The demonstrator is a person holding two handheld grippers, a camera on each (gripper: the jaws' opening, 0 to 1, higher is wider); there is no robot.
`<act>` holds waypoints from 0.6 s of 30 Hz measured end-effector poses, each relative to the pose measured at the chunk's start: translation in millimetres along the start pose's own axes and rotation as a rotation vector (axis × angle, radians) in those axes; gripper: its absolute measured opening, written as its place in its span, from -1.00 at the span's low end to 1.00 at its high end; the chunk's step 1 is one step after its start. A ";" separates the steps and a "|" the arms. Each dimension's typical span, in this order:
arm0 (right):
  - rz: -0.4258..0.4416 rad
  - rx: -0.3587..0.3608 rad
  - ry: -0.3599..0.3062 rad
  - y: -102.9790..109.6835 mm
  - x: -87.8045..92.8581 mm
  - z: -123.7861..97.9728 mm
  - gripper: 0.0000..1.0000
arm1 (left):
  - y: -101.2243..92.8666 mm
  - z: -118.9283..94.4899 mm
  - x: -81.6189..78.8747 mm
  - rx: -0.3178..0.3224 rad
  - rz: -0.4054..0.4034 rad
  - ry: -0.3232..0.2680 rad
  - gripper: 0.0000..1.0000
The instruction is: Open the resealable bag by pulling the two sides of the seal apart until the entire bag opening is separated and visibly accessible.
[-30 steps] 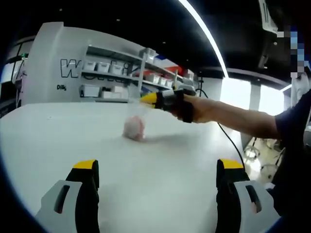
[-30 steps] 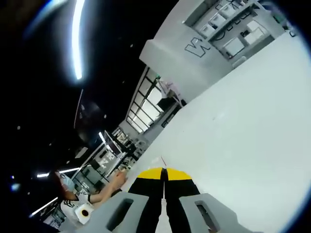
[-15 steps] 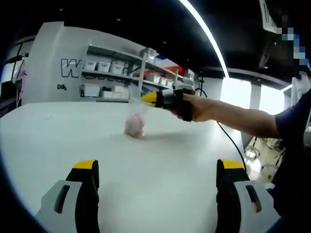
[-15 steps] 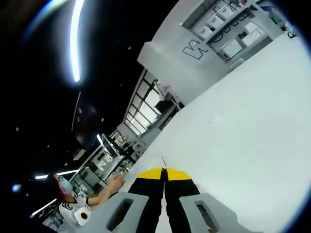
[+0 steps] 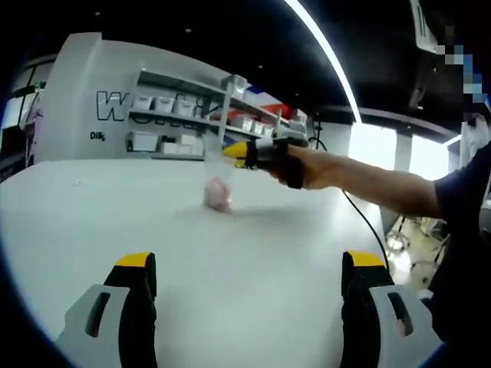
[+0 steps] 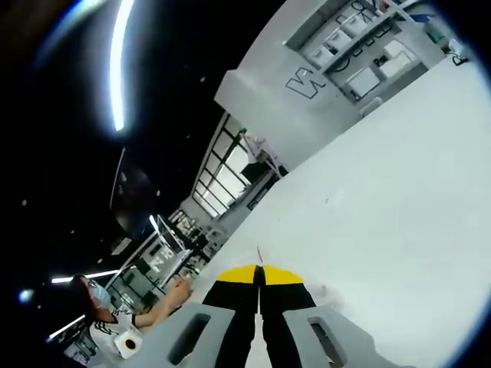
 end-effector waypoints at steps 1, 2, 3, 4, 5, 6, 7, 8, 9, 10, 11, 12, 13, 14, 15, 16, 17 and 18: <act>-0.001 -0.001 -0.001 1.1 2.5 -0.3 -1.00 | 0.0 -0.2 0.2 -0.001 0.000 0.001 0.99; 0.000 -0.001 0.001 1.2 3.8 -0.2 -1.00 | 0.0 -0.3 0.2 -0.001 0.002 0.001 0.99; 0.004 -0.002 0.004 1.1 5.0 0.5 -1.00 | -0.1 -0.5 0.2 -0.001 0.001 0.000 0.99; 0.006 -0.004 0.005 1.9 6.5 0.6 -1.00 | 0.1 -0.7 0.2 -0.001 -0.001 0.000 0.99; 0.005 -0.005 0.005 2.9 8.1 0.7 -1.00 | 0.1 -0.9 0.4 -0.003 0.002 0.001 0.99; 0.005 -0.008 0.010 3.4 9.4 1.6 -1.00 | -0.2 -1.2 0.5 -0.003 0.003 0.001 0.99; 0.006 -0.010 0.012 3.7 10.2 1.7 -1.00 | -0.4 -1.4 0.6 -0.003 0.001 0.001 0.99; 0.009 -0.011 0.008 4.2 10.7 1.4 -1.00 | -0.7 -1.7 0.7 -0.004 -0.001 0.000 0.99; 0.008 -0.011 0.011 5.0 12.1 1.8 -1.00 | -0.5 -1.8 0.8 -0.005 0.000 -0.001 0.99; 0.009 -0.014 0.012 5.3 12.7 2.0 -1.00 | -0.3 -1.7 0.9 -0.005 0.001 -0.001 0.99; 0.018 -0.016 0.012 5.7 13.3 2.3 -1.00 | -0.3 -1.8 1.2 -0.004 0.000 0.001 0.99; 0.020 -0.017 0.012 6.0 14.2 2.3 -1.00 | -0.1 -1.6 1.5 -0.004 -0.001 0.003 0.99; 0.016 -0.019 0.013 6.4 15.3 2.6 -1.00 | 0.0 -1.6 1.5 -0.005 -0.001 0.002 0.99; 0.019 -0.021 0.016 6.7 16.5 2.6 -1.00 | 0.0 -1.6 1.3 -0.004 -0.002 0.001 0.99; 0.021 -0.022 0.016 7.2 17.7 2.4 -1.00 | 0.1 -1.6 1.0 -0.004 -0.003 0.000 0.99; 0.018 -0.022 0.018 7.9 18.8 2.5 -1.00 | 0.3 -1.6 0.6 -0.005 -0.001 -0.002 0.99; 0.021 -0.030 0.021 9.2 20.0 2.7 -1.00 | 0.5 -1.7 0.4 -0.005 -0.001 -0.002 0.99; 0.023 -0.031 0.027 10.2 22.3 3.2 -1.00 | 0.6 -1.9 0.4 -0.005 -0.002 -0.001 0.99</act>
Point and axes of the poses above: the point that each gripper's makers call its tool centre point, and the gripper's own axes: z roughly forward along the fingers, y roughly to its left, x roughly out of its underside, the point moved 5 cm from there along -z, roughly backward along the fingers, and after that the axes turned 12 degrees about -y, right-handed, at the moved point
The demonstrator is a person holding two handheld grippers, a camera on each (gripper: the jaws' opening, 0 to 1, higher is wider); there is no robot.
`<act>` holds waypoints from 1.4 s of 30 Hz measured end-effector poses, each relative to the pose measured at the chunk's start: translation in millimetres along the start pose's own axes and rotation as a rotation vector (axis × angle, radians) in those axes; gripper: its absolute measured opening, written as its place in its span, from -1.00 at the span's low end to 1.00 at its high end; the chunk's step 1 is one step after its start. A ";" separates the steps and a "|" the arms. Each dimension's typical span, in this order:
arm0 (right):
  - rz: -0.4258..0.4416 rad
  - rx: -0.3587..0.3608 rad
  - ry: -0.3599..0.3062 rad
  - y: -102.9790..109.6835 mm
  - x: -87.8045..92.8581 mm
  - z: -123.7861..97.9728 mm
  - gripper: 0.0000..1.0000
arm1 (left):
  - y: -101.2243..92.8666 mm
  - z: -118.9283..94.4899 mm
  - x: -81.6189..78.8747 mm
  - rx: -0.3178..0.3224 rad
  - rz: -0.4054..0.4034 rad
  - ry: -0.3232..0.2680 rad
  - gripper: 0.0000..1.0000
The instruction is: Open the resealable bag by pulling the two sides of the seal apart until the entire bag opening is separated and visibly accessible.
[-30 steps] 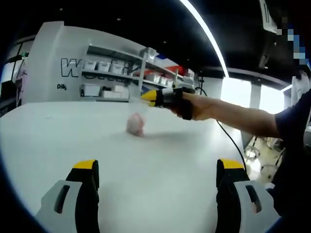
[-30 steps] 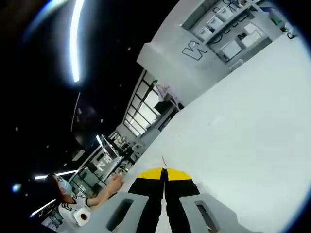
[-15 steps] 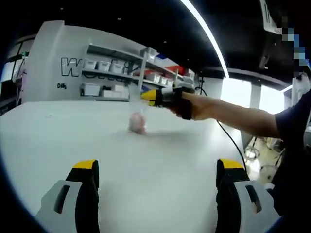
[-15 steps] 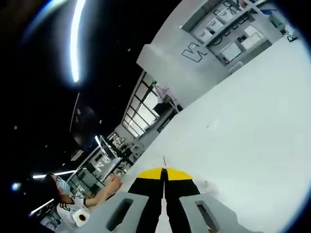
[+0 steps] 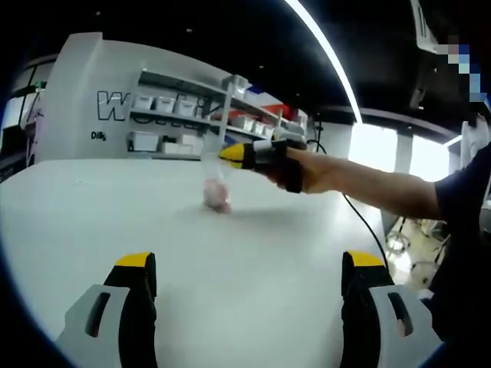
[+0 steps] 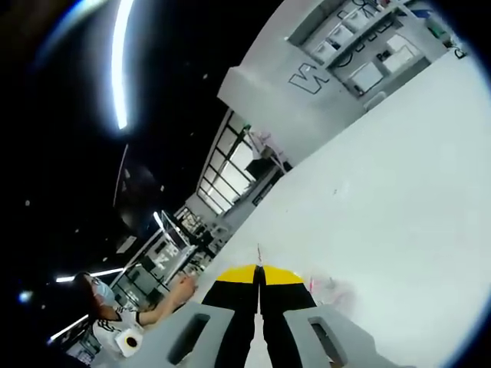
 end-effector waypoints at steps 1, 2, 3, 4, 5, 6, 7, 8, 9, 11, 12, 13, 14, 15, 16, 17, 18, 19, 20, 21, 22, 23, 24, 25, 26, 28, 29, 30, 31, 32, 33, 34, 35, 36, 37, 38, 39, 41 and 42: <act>-0.006 -0.001 0.002 1.1 1.5 0.2 -1.00 | 0.3 -0.1 0.0 0.000 0.001 0.000 0.99; -0.007 -0.004 0.005 1.9 3.0 0.8 -1.00 | 0.8 -0.3 0.2 -0.002 0.002 0.002 0.99; -0.005 -0.005 0.009 2.7 4.5 1.3 -1.00 | 0.8 -0.5 0.6 -0.003 0.002 0.004 0.99; -0.007 -0.006 0.008 3.6 5.6 1.7 -1.00 | 0.6 -0.7 0.9 -0.002 0.002 0.005 0.99; -0.009 -0.006 0.011 4.1 7.1 2.6 -1.00 | 0.6 -1.0 1.0 -0.003 0.001 0.005 0.99; -0.007 -0.008 0.013 4.8 8.9 3.3 -1.00 | 0.8 -1.2 1.1 -0.005 0.000 0.005 0.99; -0.007 -0.009 0.016 5.6 11.2 4.4 -1.00 | 0.8 -1.4 1.3 -0.005 0.000 0.005 0.99; -0.010 -0.011 0.025 6.3 14.2 5.8 -1.00 | 0.9 -1.8 1.6 -0.005 0.000 0.006 0.99; -0.012 -0.010 0.034 6.8 17.5 6.9 -1.00 | 0.9 -2.1 1.8 -0.005 -0.001 0.005 0.99; -0.013 -0.014 0.041 8.1 21.8 8.9 -1.00 | 1.3 -2.7 2.1 -0.005 -0.001 0.006 0.99; -0.025 -0.011 0.051 7.3 24.1 10.7 -1.00 | 2.0 -3.0 2.0 -0.008 -0.001 0.006 0.99; -0.027 -0.011 0.055 7.2 25.4 11.4 -1.00 | 2.5 -3.2 1.9 -0.008 -0.002 0.005 0.99; -0.028 -0.012 0.059 7.1 27.5 12.4 -1.00 | 2.7 -3.2 1.7 -0.008 -0.005 0.003 0.99; -0.022 -0.014 0.064 7.2 29.7 13.1 -1.00 | 2.8 -3.3 1.7 -0.009 -0.006 0.003 0.99; -0.025 -0.013 0.067 7.2 31.8 13.8 -1.00 | 2.9 -3.3 1.7 -0.009 -0.004 0.002 0.99; -0.028 -0.014 0.073 7.1 34.4 14.8 -1.00 | 3.0 -3.3 1.8 -0.010 -0.005 0.003 0.99; -0.028 -0.015 0.081 7.2 37.5 15.7 -1.00 | 2.9 -3.2 2.0 -0.009 -0.006 0.003 0.99; -0.027 -0.016 0.087 7.7 40.1 16.1 -1.00 | 2.9 -3.1 2.1 -0.009 -0.006 0.004 0.99; -0.033 -0.016 0.095 7.6 42.5 17.1 -1.00 | 2.6 -3.1 1.9 -0.007 -0.006 0.003 0.99; -0.036 -0.016 0.099 7.5 43.9 17.7 -1.00 | 2.3 -3.2 1.7 -0.007 -0.006 0.002 0.99; -0.036 -0.016 0.101 7.4 44.6 18.3 -1.00 | 2.3 -3.3 1.7 -0.008 -0.007 0.002 0.99; -0.036 -0.017 0.106 7.4 45.8 18.9 -1.00 | 2.4 -3.5 1.8 -0.009 -0.006 0.003 0.99; -0.036 -0.018 0.117 7.7 49.1 19.6 -1.00 | 2.3 -3.8 1.8 -0.010 -0.005 0.003 0.99; -0.040 -0.019 0.125 7.7 52.1 19.8 -1.00 | 2.3 -3.9 1.8 -0.010 -0.005 0.002 0.99; -0.041 -0.019 0.136 7.4 54.9 20.1 -1.00 | 2.3 -4.0 1.9 -0.010 -0.006 0.003 0.99; -0.041 -0.020 0.145 7.1 56.6 20.4 -1.00 | 2.5 -4.3 1.8 -0.010 -0.005 0.004 0.99; -0.040 -0.021 0.144 7.1 56.2 20.3 -1.00 | 2.5 -4.5 1.7 -0.010 -0.005 0.003 0.99; -0.035 -0.023 0.145 7.1 56.1 20.7 -1.00 | 2.5 -4.7 1.8 -0.011 -0.004 0.004 0.99; -0.030 -0.024 0.148 7.1 56.2 20.9 -1.00 | 2.4 -5.0 1.8 -0.010 -0.005 0.005 0.99; -0.028 -0.024 0.148 7.0 55.9 21.1 -1.00 | 2.3 -5.1 1.6 -0.011 -0.004 0.003 0.99; -0.023 -0.026 0.150 7.1 55.4 21.4 -1.00 | 2.3 -5.1 1.6 -0.011 -0.003 0.003 0.99; -0.017 -0.032 0.150 6.5 54.4 22.4 -1.00 | 2.2 -5.3 1.5 -0.011 -0.005 0.003 0.99; -0.011 -0.037 0.153 6.4 54.5 22.8 -1.00 | 2.3 -5.2 1.4 -0.011 -0.004 0.003 0.99; -0.007 -0.042 0.158 6.1 55.6 23.3 -1.00 | 2.4 -5.2 1.3 -0.011 -0.004 0.002 0.99; -0.006 -0.043 0.159 6.2 55.9 23.3 -1.00 | 2.1 -5.3 1.4 -0.011 -0.004 0.002 0.99; -0.008 -0.046 0.162 6.3 56.1 23.7 -1.00 | 1.7 -5.3 1.6 -0.011 -0.005 0.003 0.99; -0.024 -0.054 0.169 6.3 56.5 24.2 -1.00 | 1.7 -5.2 1.6 -0.012 -0.005 0.003 0.99; -0.046 -0.060 0.173 6.2 56.3 25.0 -1.00 | 1.5 -5.0 1.4 -0.012 -0.006 0.001 0.99; -0.051 -0.065 0.176 6.4 56.4 25.5 -1.00 | 1.4 -4.9 1.5 -0.010 -0.006 0.001 0.99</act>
Point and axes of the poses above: the point that each gripper's makers call its tool centre point, and the gripper's own axes: z roughly forward along the fingers, y roughly to its left, x roughly out of its underside, the point moved 5 cm from there along -z, roughly backward along the fingers, and after that the axes turned 12 degrees about -y, right-handed, at the moved point
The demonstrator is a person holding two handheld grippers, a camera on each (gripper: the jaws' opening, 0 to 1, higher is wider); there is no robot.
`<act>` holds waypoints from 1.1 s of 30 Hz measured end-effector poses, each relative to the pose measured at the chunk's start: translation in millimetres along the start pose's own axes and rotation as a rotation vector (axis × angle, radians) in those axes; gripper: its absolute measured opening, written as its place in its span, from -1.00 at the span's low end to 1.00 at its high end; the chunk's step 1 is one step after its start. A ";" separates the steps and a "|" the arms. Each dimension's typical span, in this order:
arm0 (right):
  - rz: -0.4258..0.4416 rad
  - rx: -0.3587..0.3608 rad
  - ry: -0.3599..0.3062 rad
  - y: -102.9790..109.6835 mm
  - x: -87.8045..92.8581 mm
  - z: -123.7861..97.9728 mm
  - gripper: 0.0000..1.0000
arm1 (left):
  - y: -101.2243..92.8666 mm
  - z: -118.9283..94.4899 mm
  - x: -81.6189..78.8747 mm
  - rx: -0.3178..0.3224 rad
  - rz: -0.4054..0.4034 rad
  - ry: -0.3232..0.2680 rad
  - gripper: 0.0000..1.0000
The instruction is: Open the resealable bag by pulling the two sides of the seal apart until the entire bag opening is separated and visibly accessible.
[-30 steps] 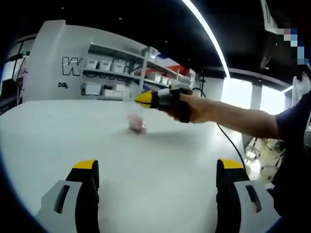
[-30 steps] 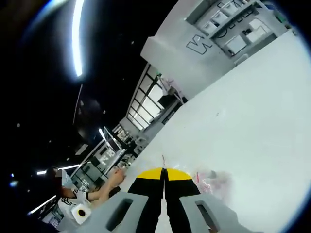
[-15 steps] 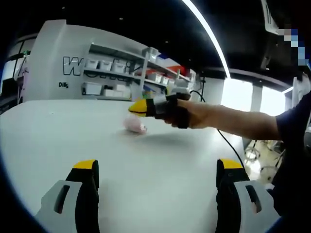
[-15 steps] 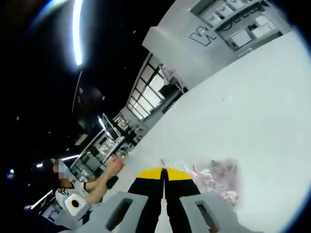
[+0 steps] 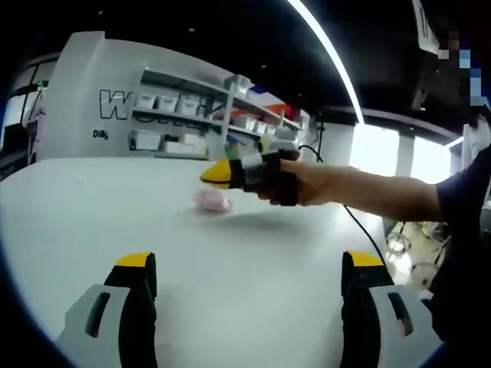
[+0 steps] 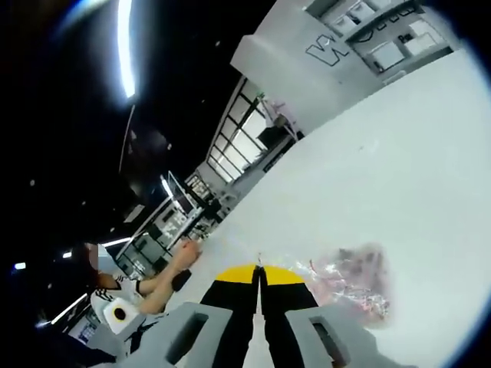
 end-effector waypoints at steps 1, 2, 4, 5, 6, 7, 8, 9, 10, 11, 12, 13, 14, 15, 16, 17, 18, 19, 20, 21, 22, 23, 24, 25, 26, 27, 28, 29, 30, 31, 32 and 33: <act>-0.003 -0.002 0.002 -0.1 -0.2 0.5 -1.00 | 0.2 0.0 0.2 -0.002 0.000 0.001 0.99; -0.008 -0.001 0.001 -0.6 -0.8 1.0 -0.94 | 0.1 0.1 0.3 -0.001 0.002 0.002 0.99; -0.003 -0.005 -0.004 -0.7 -2.2 1.5 -0.92 | -0.6 0.1 0.5 0.000 0.001 0.002 0.99; -0.002 -0.007 -0.007 -0.5 -2.8 1.7 -0.90 | -0.6 0.2 0.5 -0.001 0.001 0.002 0.99; -0.006 -0.008 -0.006 -0.7 -2.8 2.1 -0.90 | -0.3 0.4 0.4 0.000 0.000 0.002 0.99; -0.007 -0.010 -0.001 -0.8 -2.5 2.2 -0.91 | -0.6 0.5 0.3 0.000 0.000 0.001 0.99; -0.005 -0.013 -0.001 0.0 -1.7 2.5 -0.91 | -0.7 0.4 0.2 -0.001 0.001 0.001 0.99; -0.009 -0.014 0.006 0.4 -0.5 2.8 -0.91 | -0.6 0.5 -0.1 -0.001 0.001 -0.001 0.99; -0.012 -0.015 0.008 1.0 0.5 2.7 -0.91 | -0.5 0.7 -0.4 0.000 0.000 -0.001 0.99; -0.011 -0.016 0.008 1.0 0.5 2.8 -0.92 | -0.3 0.8 -0.6 0.000 0.000 -0.002 0.99; -0.011 -0.014 0.009 1.5 1.0 2.5 -0.92 | 0.1 0.8 -0.7 -0.001 0.000 -0.002 0.99; -0.013 -0.015 0.008 1.7 0.9 2.4 -0.92 | 0.0 0.7 -0.7 -0.001 0.001 -0.001 0.99; -0.013 -0.016 0.007 2.1 0.7 2.2 -0.92 | -0.3 0.7 -0.6 0.000 0.001 -0.001 0.99; -0.013 -0.015 0.006 2.2 0.3 2.0 -0.92 | -0.3 0.6 -0.6 -0.001 0.000 -0.001 0.99; -0.014 -0.014 0.005 2.2 0.0 1.7 -0.92 | -0.4 0.7 -0.8 0.000 0.000 -0.002 0.99; -0.014 -0.015 0.004 2.4 -0.2 1.4 -0.92 | -0.5 0.8 -0.9 0.000 0.000 -0.002 0.99; -0.013 -0.016 0.004 2.9 0.4 1.3 -0.92 | -0.5 0.8 -1.1 0.000 0.000 -0.002 0.99; -0.017 -0.013 0.008 2.7 1.3 0.9 -0.92 | -1.0 0.9 -1.3 -0.001 0.000 -0.003 0.99; -0.023 -0.012 0.009 2.6 1.8 0.3 -0.92 | -1.5 0.9 -1.5 0.000 0.000 -0.004 0.99; -0.027 -0.011 0.009 2.6 2.0 -0.4 -0.92 | -2.0 0.9 -1.6 0.000 0.001 -0.004 0.99; -0.035 -0.009 0.013 2.7 3.2 -1.9 -0.91 | -2.4 0.8 -1.6 0.000 0.002 -0.003 0.99; -0.041 -0.006 0.014 2.7 3.7 -3.0 -0.90 | -2.6 0.8 -1.7 0.001 0.003 -0.003 0.99; -0.050 -0.004 0.017 2.5 4.2 -4.2 -0.90 | -2.9 0.8 -1.6 0.002 0.002 -0.003 0.99; -0.057 -0.003 0.022 2.7 4.9 -5.1 -0.90 | -3.0 0.7 -1.3 0.002 0.001 -0.001 0.99; -0.070 0.000 0.024 3.6 6.1 -6.9 -0.89 | -3.1 0.6 -1.3 0.001 0.002 -0.002 0.99; -0.092 0.003 0.027 3.8 6.2 -8.2 -0.88 | -3.1 0.6 -1.3 0.001 0.003 -0.001 0.99; -0.106 0.007 0.025 4.3 6.1 -9.2 -0.86 | -3.2 0.6 -1.3 0.001 0.001 -0.001 0.99; -0.113 0.009 0.027 4.3 6.3 -9.9 -0.84 | -3.4 0.6 -1.6 0.002 0.001 -0.003 0.99; -0.121 0.011 0.029 4.4 6.5 -11.0 -0.83 | -3.8 0.6 -2.0 0.003 0.000 -0.005 0.99; -0.123 0.012 0.029 4.6 6.5 -12.4 -0.81 | -3.9 0.8 -2.4 0.004 -0.001 -0.005 0.99; -0.126 0.013 0.030 4.6 6.6 -13.5 -0.81 | -4.2 0.7 -2.8 0.004 0.000 -0.007 0.99; -0.133 0.015 0.031 4.8 6.8 -15.1 -0.81 | -3.9 0.8 -3.2 0.004 0.000 -0.006 0.99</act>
Point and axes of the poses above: the point that each gripper's makers call its tool centre point, and the gripper's own axes: z roughly forward along the fingers, y roughly to its left, x roughly out of its underside, the point moved 5 cm from there along -z, roughly backward along the fingers, and after that the axes turned 12 degrees about -y, right-handed, at the moved point
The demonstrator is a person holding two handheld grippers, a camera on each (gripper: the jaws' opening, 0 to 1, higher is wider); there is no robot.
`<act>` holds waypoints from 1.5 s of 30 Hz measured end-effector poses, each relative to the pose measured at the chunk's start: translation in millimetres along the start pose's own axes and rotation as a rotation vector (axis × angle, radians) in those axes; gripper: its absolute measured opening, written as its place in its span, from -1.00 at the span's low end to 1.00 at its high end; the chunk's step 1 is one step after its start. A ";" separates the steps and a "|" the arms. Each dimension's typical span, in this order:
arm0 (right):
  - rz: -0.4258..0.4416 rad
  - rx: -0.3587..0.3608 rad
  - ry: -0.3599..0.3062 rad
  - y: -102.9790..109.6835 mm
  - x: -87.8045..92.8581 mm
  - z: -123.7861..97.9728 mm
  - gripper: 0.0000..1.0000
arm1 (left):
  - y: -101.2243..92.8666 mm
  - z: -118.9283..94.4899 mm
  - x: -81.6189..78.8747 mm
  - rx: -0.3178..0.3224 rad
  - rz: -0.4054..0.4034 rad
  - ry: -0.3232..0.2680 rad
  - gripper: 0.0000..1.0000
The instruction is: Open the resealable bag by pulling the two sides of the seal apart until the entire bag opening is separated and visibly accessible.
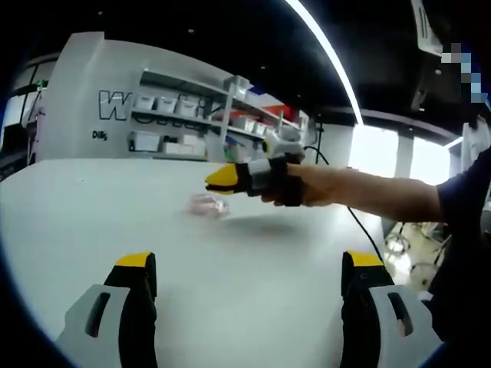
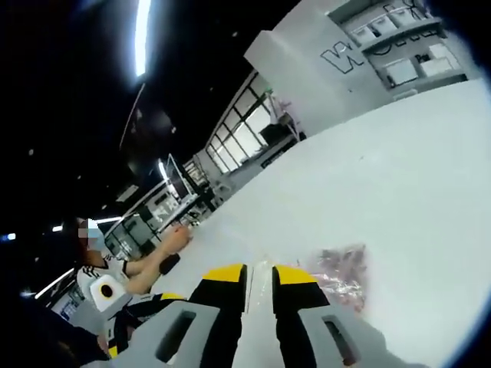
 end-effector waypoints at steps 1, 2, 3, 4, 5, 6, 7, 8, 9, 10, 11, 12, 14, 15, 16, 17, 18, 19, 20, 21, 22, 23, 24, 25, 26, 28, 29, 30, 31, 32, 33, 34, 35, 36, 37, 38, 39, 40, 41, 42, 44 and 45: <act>-0.009 0.003 -0.001 0.0 -0.2 -1.5 -0.81 | -0.1 -0.2 -0.3 0.000 0.001 0.000 0.99; -0.022 0.006 0.003 0.0 0.2 -3.4 -0.80 | -0.4 -0.2 -0.5 0.000 0.001 -0.001 0.99; -0.030 0.009 0.005 -0.1 0.3 -5.1 -0.80 | -0.6 -0.4 -0.6 0.000 0.000 -0.002 0.99; -0.037 0.011 0.006 0.1 0.7 -6.9 -0.80 | -1.1 -0.5 -0.7 0.000 0.001 -0.002 0.99; -0.040 0.011 0.009 0.6 1.4 -8.4 -0.80 | -1.6 -0.7 -0.6 0.000 0.000 -0.002 0.99; -0.044 0.013 0.009 0.9 1.6 -10.2 -0.80 | -2.0 -0.6 -0.5 0.001 0.001 -0.001 0.99; -0.048 0.014 0.008 1.1 1.4 -12.1 -0.80 | -2.5 -0.6 -0.7 0.002 0.002 -0.001 0.99; -0.049 0.014 0.006 1.9 1.1 -14.0 -0.80 | -2.9 -0.4 -0.9 0.003 0.001 0.000 0.99; -0.054 0.017 0.006 2.1 1.0 -15.9 -0.80 | -3.5 -0.4 -1.4 0.003 0.002 -0.003 0.99; -0.059 0.018 0.006 2.4 1.0 -17.1 -0.80 | -3.9 -0.2 -1.7 0.003 0.002 -0.004 0.99; -0.064 0.017 0.007 3.5 1.2 -19.6 -0.80 | -4.3 -0.2 -2.0 0.004 0.002 -0.004 0.99; -0.071 0.021 0.010 3.7 1.5 -21.6 -0.80 | -5.0 0.0 -2.3 0.005 0.002 -0.005 0.99; -0.079 0.024 0.008 4.5 1.1 -25.8 -0.80 | -6.0 0.2 -2.4 0.005 0.002 -0.004 0.99; -0.078 0.025 0.006 4.4 0.5 -27.6 -0.80 | -6.8 0.3 -2.4 0.006 0.002 -0.005 0.99; -0.080 0.027 0.005 4.8 0.1 -29.4 -0.80 | -7.9 0.3 -2.2 0.007 0.002 -0.004 0.99; -0.081 0.028 0.003 5.1 -0.5 -30.9 -0.80 | -8.7 0.2 -2.2 0.007 0.003 -0.003 0.99; -0.081 0.027 0.002 5.7 -0.6 -32.3 -0.80 | -9.2 0.2 -2.2 0.007 0.003 -0.003 0.99; -0.082 0.028 0.001 5.9 -0.6 -33.7 -0.80 | -9.8 0.1 -2.4 0.008 0.003 -0.004 0.99; -0.084 0.030 0.000 6.2 -0.5 -35.1 -0.80 | -10.4 0.0 -2.4 0.008 0.002 -0.005 0.99; -0.089 0.030 0.000 7.1 0.1 -36.6 -0.80 | -11.4 -0.1 -2.3 0.009 0.001 -0.005 0.99; -0.093 0.033 0.001 7.0 0.5 -37.3 -0.80 | -11.8 0.0 -2.3 0.009 0.000 -0.005 0.99; -0.098 0.034 0.001 7.1 0.8 -38.7 -0.80 | -12.3 -0.1 -2.4 0.010 0.000 -0.005 0.99; -0.098 0.034 -0.001 7.1 0.8 -39.7 -0.80 | -13.0 -0.2 -2.6 0.010 0.000 -0.005 0.99; -0.099 0.035 -0.001 6.9 0.9 -40.5 -0.80 | -13.5 -0.3 -3.0 0.011 0.000 -0.007 0.99; -0.102 0.037 -0.002 6.9 1.2 -41.7 -0.79 | -13.9 -0.3 -3.1 0.011 0.000 -0.007 0.99; -0.103 0.039 -0.003 6.5 1.6 -43.1 -0.75 | -14.7 -0.2 -3.1 0.012 0.003 -0.003 0.99; -0.112 0.039 -0.002 6.3 1.9 -43.9 -0.73 | -15.2 -0.2 -3.2 0.013 0.003 -0.003 0.99; -0.121 0.044 -0.002 5.7 2.0 -45.1 -0.73 | -15.6 -0.2 -3.4 0.013 0.004 -0.002 0.99; -0.123 0.045 -0.001 5.2 2.1 -45.7 -0.72 | -15.9 -0.5 -3.7 0.013 0.005 -0.003 0.99; -0.124 0.044 0.000 5.3 2.4 -46.7 -0.71 | -16.0 -0.6 -4.0 0.012 0.004 -0.006 0.99; -0.127 0.044 0.000 5.3 2.3 -47.4 -0.71 | -16.0 -0.8 -4.1 0.011 0.004 -0.006 0.99; -0.130 0.045 0.001 5.3 2.4 -48.2 -0.71 | -15.4 -0.7 -4.1 0.010 0.005 -0.006 0.99; -0.131 0.046 0.000 5.3 2.2 -48.6 -0.69 | -15.3 -0.7 -4.0 0.010 0.005 -0.005 0.99; -0.131 0.044 0.000 5.8 2.3 -49.0 -0.68 | -15.0 -0.7 -3.7 0.009 0.005 -0.003 0.99; -0.134 0.044 -0.001 6.5 2.8 -50.0 -0.67 | -14.9 -0.8 -3.6 0.008 0.005 -0.002 0.99; -0.142 0.046 -0.001 6.8 3.5 -50.7 -0.65 | -14.8 -0.9 -3.6 0.008 0.005 -0.003 0.99; -0.142 0.046 0.001 6.9 4.3 -51.0 -0.65 | -14.8 -1.1 -3.6 0.007 0.004 -0.004 0.99; -0.142 0.045 0.002 7.2 5.8 -51.6 -0.65 | -14.7 -1.2 -3.7 0.007 0.003 -0.004 0.99; -0.144 0.044 0.004 7.4 6.9 -52.0 -0.63 | -14.7 -1.3 -3.6 0.007 0.003 -0.004 0.99; -0.148 0.045 0.005 7.7 7.8 -52.5 -0.61 | -14.8 -1.4 -3.3 0.006 0.004 -0.002 0.99; -0.164 0.046 0.004 7.8 9.0 -54.0 -0.56 | -15.5 -1.7 -3.3 0.007 0.004 -0.004 0.99; -0.167 0.048 0.005 7.6 9.1 -54.5 -0.54 | -15.4 -1.8 -3.3 0.007 0.002 -0.004 0.99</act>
Point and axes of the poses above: the point that each gripper's makers call its tool centre point, and the gripper's own axes: z roughly forward along the fingers, y roughly to its left, x roughly out of its underside, the point moved 5 cm from there along -z, roughly backward along the fingers, and after that the axes turned 12 degrees about -y, right-handed, at the moved point
